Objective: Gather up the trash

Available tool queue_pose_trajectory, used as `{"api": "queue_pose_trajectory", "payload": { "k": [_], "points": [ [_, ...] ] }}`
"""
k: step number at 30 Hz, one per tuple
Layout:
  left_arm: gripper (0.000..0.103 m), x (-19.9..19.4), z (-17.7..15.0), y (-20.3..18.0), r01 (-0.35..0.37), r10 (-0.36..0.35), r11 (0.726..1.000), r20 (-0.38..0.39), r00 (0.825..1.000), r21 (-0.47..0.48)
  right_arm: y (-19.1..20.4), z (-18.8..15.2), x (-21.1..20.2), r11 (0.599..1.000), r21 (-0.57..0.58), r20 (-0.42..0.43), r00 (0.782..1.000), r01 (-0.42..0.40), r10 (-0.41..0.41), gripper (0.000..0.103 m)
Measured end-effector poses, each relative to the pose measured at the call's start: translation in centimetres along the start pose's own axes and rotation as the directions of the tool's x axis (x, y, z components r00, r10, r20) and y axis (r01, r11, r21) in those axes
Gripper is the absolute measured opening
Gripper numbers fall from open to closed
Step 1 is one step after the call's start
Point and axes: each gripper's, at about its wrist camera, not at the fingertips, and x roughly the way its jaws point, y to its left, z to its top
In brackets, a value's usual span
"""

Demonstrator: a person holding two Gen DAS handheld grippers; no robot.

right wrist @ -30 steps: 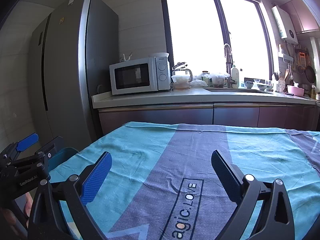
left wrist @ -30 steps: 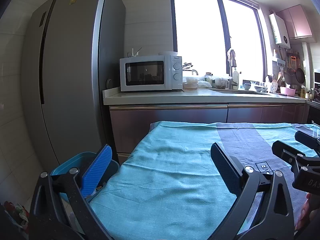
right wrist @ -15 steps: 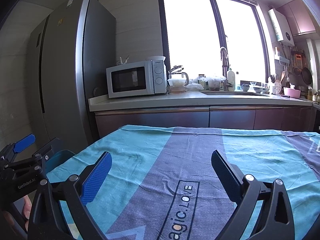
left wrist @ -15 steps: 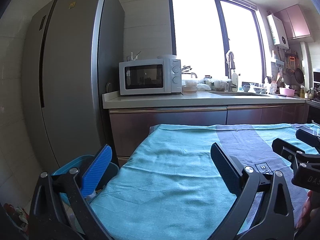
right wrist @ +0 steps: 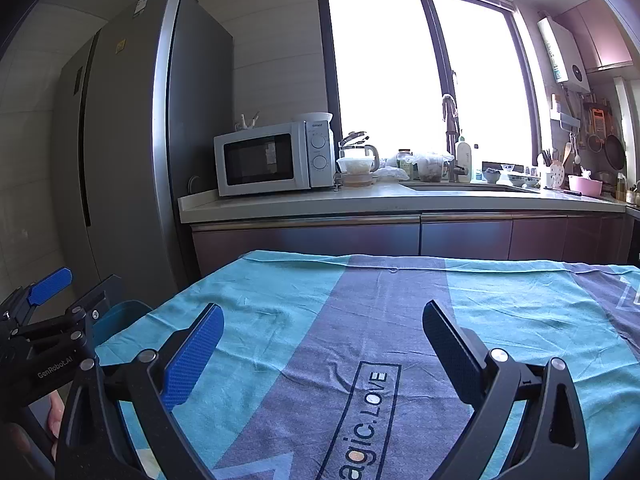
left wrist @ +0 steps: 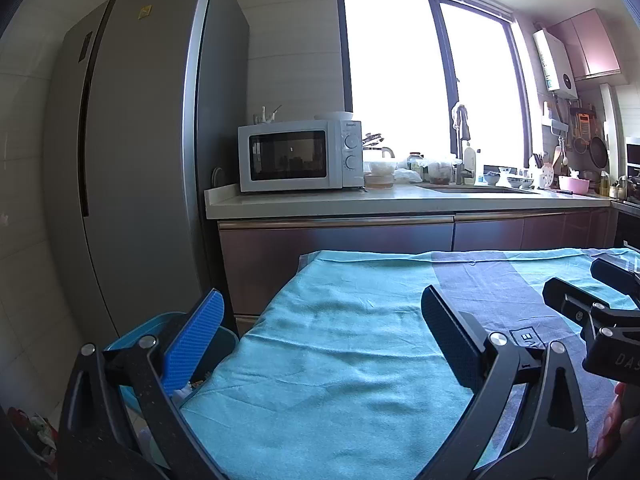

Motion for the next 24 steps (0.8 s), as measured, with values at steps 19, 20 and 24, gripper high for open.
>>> {"api": "queue_pose_trajectory", "payload": {
  "k": [19,20,24],
  "points": [
    [0.097,0.24,-0.21,-0.26,-0.007,0.007,1.0,-0.007,1.0,0.003,-0.17,0.04,0.0,1.0,0.004,-0.004,1.0,-0.001,0.001,0.096],
    [0.097,0.25,-0.2,-0.25,-0.006,0.006,1.0,-0.007,1.0,0.003,-0.17,0.04,0.0,1.0,0.003,-0.005,1.0,-0.002,0.002,0.096],
    [0.097,0.28,-0.29,-0.27,-0.006,0.006,1.0,-0.008,1.0,0.001,-0.26,0.01,0.12,1.0,0.005,-0.006,1.0,-0.003,0.004,0.096]
  ]
}}
